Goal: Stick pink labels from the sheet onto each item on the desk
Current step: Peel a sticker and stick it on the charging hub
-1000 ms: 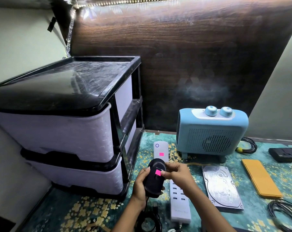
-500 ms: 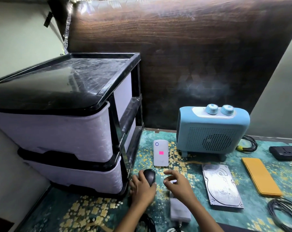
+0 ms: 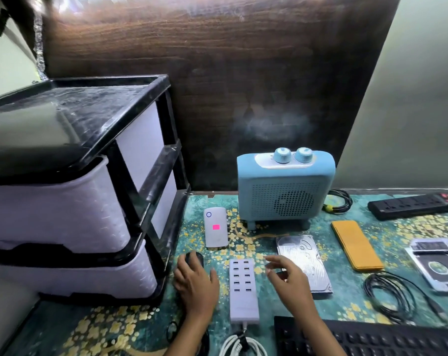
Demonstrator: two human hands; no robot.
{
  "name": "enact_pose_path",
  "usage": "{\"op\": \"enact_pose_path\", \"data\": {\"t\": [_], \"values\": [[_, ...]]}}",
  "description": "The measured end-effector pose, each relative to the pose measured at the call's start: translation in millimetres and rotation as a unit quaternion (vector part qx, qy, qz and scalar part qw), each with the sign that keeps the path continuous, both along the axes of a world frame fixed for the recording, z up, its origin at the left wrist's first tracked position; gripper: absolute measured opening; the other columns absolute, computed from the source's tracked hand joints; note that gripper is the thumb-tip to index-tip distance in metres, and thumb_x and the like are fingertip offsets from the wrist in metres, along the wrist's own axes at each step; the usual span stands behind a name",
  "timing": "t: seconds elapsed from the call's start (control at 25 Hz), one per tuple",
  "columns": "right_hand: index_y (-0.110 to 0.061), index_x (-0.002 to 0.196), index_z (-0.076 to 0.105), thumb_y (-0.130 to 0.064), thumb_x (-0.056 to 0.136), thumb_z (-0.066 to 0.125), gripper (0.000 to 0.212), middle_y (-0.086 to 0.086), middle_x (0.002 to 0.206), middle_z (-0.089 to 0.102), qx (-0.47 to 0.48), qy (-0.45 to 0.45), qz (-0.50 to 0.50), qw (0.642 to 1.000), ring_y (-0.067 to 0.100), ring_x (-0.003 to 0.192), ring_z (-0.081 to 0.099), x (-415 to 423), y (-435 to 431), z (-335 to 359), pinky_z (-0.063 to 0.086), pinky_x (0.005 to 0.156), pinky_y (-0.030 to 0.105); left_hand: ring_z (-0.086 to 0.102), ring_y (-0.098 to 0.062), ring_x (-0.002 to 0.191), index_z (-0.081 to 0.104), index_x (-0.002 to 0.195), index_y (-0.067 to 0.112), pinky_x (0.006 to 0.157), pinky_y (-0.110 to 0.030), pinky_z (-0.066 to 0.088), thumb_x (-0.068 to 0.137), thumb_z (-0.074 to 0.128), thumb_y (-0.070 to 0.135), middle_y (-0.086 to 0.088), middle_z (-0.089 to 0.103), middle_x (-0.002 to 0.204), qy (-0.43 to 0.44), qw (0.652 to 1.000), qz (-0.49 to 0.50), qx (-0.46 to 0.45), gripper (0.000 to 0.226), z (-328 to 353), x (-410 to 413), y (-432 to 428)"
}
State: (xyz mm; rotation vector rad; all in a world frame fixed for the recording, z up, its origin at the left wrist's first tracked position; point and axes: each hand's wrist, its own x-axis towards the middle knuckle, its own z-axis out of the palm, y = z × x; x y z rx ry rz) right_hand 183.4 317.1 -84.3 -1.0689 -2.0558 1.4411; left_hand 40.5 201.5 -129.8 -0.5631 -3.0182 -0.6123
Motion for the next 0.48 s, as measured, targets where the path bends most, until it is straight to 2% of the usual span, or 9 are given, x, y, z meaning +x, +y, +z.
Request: {"op": "enact_pose_path", "data": {"t": [0.08, 0.16, 0.2, 0.24, 0.32, 0.48], "values": [[-0.029, 0.093, 0.059, -0.005, 0.084, 0.058, 0.026, -0.004, 0.09, 0.066, 0.006, 0.016, -0.021, 1.0, 0.015, 0.078, 0.062, 16.2, 12.2, 3.2, 0.047, 0.055, 0.01, 0.054, -0.036, 0.103, 0.058, 0.109, 0.007, 0.085, -0.046, 0.046, 0.065, 0.068, 0.016, -0.016, 0.058, 0.113, 0.029, 0.993, -0.071, 0.091, 0.046, 3.0, 15.0, 17.7], [-0.029, 0.095, 0.059, -0.007, 0.084, 0.059, 0.025, -0.005, 0.093, 0.065, 0.018, 0.021, -0.039, 0.999, 0.012, 0.08, 0.062, 38.2, 29.2, 7.3, 0.047, 0.058, 0.014, 0.051, -0.028, 0.109, 0.055, 0.112, 0.007, 0.096, -0.041, 0.043, 0.07, 0.056, 0.015, -0.01, 0.056, 0.113, 0.005, 0.972, -0.147, 0.186, 0.043, 16.3, 41.2, 43.9], [-0.029, 0.096, 0.059, -0.008, 0.084, 0.059, 0.024, -0.004, 0.095, 0.065, 0.024, 0.021, -0.05, 0.998, 0.012, 0.081, 0.062, 50.9, 39.5, 9.1, 0.046, 0.061, 0.016, 0.047, -0.022, 0.114, 0.053, 0.116, 0.007, 0.104, -0.034, 0.038, 0.073, 0.052, 0.014, -0.008, 0.054, 0.117, -0.021, 0.96, -0.182, 0.211, 0.044, 24.0, 56.3, 57.5], [-0.028, 0.097, 0.059, -0.009, 0.084, 0.059, 0.023, -0.004, 0.096, 0.064, 0.029, 0.02, -0.064, 0.997, 0.012, 0.081, 0.061, 64.6, 51.2, 11.2, 0.046, 0.062, 0.018, 0.042, -0.013, 0.118, 0.051, 0.12, 0.008, 0.107, -0.023, 0.03, 0.076, 0.05, 0.014, -0.004, 0.051, 0.121, -0.036, 0.949, -0.215, 0.227, 0.044, 30.4, 71.4, 71.2], [-0.026, 0.099, 0.059, -0.01, 0.085, 0.059, 0.022, -0.002, 0.098, 0.063, 0.036, 0.013, -0.093, 0.995, 0.013, 0.082, 0.061, 94.4, 76.4, 15.9, 0.045, 0.062, 0.021, 0.034, 0.001, 0.116, 0.049, 0.123, 0.012, 0.103, -0.008, 0.018, 0.08, 0.051, 0.014, 0.004, 0.045, 0.124, -0.049, 0.934, -0.264, 0.235, 0.043, 40.4, 103.3, 98.1], [-0.022, 0.102, 0.059, -0.008, 0.085, 0.059, 0.022, 0.002, 0.098, 0.063, 0.062, -0.004, -0.146, 0.987, 0.01, 0.079, 0.06, 153.9, 125.6, 22.7, 0.045, 0.061, 0.021, 0.039, -0.004, 0.118, 0.046, 0.124, 0.016, 0.099, -0.006, 0.021, 0.084, 0.051, 0.016, 0.012, 0.043, 0.122, -0.09, 0.914, -0.319, 0.236, 0.04, 45.5, 154.6, 146.8]]}}
